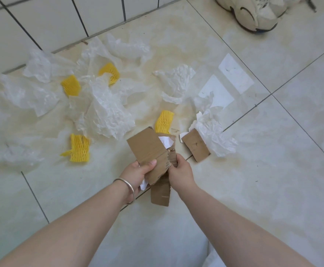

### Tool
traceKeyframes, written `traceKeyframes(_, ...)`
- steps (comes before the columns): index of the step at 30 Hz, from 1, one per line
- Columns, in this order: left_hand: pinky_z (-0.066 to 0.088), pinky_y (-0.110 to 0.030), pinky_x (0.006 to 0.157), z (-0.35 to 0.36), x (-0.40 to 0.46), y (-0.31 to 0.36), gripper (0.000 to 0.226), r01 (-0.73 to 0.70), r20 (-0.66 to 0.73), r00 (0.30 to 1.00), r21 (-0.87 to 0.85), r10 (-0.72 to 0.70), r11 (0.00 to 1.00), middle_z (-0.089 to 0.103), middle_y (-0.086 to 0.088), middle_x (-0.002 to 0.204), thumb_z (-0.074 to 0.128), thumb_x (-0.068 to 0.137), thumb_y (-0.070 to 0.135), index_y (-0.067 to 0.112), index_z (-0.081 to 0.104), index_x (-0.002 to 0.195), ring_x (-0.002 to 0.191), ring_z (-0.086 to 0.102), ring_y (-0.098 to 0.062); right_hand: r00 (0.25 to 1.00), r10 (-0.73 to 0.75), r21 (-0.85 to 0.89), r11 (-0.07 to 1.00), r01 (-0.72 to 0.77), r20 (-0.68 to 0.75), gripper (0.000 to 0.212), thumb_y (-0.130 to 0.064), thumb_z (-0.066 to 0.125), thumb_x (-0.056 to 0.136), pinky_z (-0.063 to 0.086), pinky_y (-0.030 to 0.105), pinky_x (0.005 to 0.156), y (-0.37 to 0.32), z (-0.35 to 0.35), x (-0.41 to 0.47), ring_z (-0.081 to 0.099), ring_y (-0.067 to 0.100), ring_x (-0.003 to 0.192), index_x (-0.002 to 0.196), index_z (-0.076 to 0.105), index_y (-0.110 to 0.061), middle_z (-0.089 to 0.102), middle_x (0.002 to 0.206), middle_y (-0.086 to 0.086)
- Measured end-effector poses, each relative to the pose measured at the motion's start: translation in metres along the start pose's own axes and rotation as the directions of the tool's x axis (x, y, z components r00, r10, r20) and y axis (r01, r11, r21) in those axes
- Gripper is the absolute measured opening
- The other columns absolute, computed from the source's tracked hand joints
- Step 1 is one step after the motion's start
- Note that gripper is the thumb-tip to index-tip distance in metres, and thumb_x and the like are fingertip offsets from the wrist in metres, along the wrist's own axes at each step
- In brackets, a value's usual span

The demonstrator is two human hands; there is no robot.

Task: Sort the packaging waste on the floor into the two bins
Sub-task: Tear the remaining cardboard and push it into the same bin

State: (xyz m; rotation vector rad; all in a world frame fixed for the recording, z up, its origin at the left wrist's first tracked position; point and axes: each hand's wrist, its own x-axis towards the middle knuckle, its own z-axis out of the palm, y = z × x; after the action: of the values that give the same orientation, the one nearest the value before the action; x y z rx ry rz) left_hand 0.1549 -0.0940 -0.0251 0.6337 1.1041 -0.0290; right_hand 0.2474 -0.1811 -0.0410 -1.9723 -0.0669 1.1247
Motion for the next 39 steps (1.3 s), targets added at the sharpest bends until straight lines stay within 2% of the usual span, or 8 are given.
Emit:
traceKeyframes(5,0.036,-0.008,0.033,0.015,0.013,0.007,0.009,-0.090,-0.105,0.990,0.041,0.094,0.995,0.060,0.001,0.056,0.052,0.094,0.011,0.008,0.057,0.101,0.030,0.051,0.000,0.996,-0.057,-0.078,0.996,0.052,-0.063,0.040,-0.027,0.035,0.098,0.046,0.035,0.078,-0.019,-0.008,0.017,0.056,0.016,0.077,0.076,0.063,-0.009,0.063,0.078,0.007)
traceKeyframes(8,0.035,-0.009,0.033,0.018,0.020,0.016,0.011,-0.128,-0.159,0.977,0.080,0.140,0.989,0.064,-0.006,0.075,0.055,0.093,0.013,0.010,0.058,0.102,0.041,0.055,-0.004,0.971,-0.161,-0.356,0.930,0.090,-0.175,0.029,-0.018,0.038,0.097,0.043,0.033,0.086,-0.031,-0.028,0.034,0.058,0.023,0.101,0.107,0.065,-0.014,0.064,0.104,0.007)
traceKeyframes(10,0.056,-0.030,0.051,0.017,0.026,0.020,0.019,-0.171,-0.185,0.963,0.130,0.193,0.977,0.069,-0.020,0.100,0.057,0.091,0.014,0.009,0.061,0.109,0.066,0.062,-0.023,0.969,-0.149,-0.485,0.874,0.037,-0.195,0.031,-0.012,0.042,0.094,0.042,0.032,0.087,-0.037,-0.041,0.046,0.055,0.025,0.110,0.120,0.056,-0.015,0.061,0.116,0.007)
traceKeyframes(11,0.055,-0.046,0.070,0.016,0.029,0.021,0.021,-0.177,-0.203,0.956,0.166,0.209,0.970,0.066,-0.026,0.109,0.058,0.091,0.014,0.007,0.062,0.110,0.083,0.052,-0.012,0.973,-0.120,-0.517,0.856,0.000,-0.198,0.036,-0.011,0.043,0.093,0.042,0.032,0.089,-0.040,-0.047,0.051,0.054,0.025,0.114,0.127,0.050,-0.015,0.059,0.121,0.006)
traceKeyframes(12,0.050,-0.053,0.084,0.016,0.031,0.023,0.019,-0.172,-0.220,0.952,0.186,0.212,0.967,0.065,-0.028,0.110,0.059,0.090,0.015,0.008,0.063,0.108,0.113,0.048,-0.050,0.975,-0.093,-0.543,0.839,-0.033,-0.204,0.041,-0.012,0.044,0.092,0.042,0.033,0.089,-0.041,-0.051,0.056,0.052,0.025,0.118,0.133,0.044,-0.016,0.057,0.126,0.004)
traceKeyframes(18,0.047,-0.048,0.101,0.010,0.051,0.026,0.030,-0.190,-0.173,0.960,0.173,0.220,0.966,0.071,-0.003,0.105,0.073,0.063,0.035,0.025,0.066,0.090,0.104,0.065,-0.027,0.962,-0.149,-0.677,0.734,-0.048,-0.230,0.039,-0.012,0.044,0.089,0.038,0.029,0.073,-0.049,-0.064,0.080,0.053,0.025,0.105,0.126,0.047,-0.020,0.051,0.116,0.005)
traceKeyframes(32,0.048,-0.048,0.099,0.011,0.072,0.024,0.028,-0.215,-0.161,0.955,0.204,0.249,0.955,0.072,-0.003,0.104,0.069,0.063,0.034,0.024,0.067,0.089,0.103,0.066,-0.026,0.933,-0.070,-0.606,0.777,-0.171,-0.353,0.085,-0.030,0.078,0.070,0.039,0.036,0.095,-0.052,-0.072,0.103,0.043,0.032,0.120,0.139,0.031,-0.015,0.047,0.127,0.012)
traceKeyframes(39,0.048,-0.048,0.100,-0.005,0.065,0.023,0.025,-0.226,-0.191,0.947,0.177,0.258,0.958,0.071,-0.004,0.103,0.072,0.065,0.029,0.024,0.066,0.088,0.102,0.066,-0.027,0.954,0.002,-0.520,0.838,-0.166,-0.301,0.037,-0.040,0.067,0.079,0.050,0.038,0.083,-0.040,-0.059,0.100,0.057,0.028,0.099,0.100,0.060,-0.009,0.059,0.107,0.010)
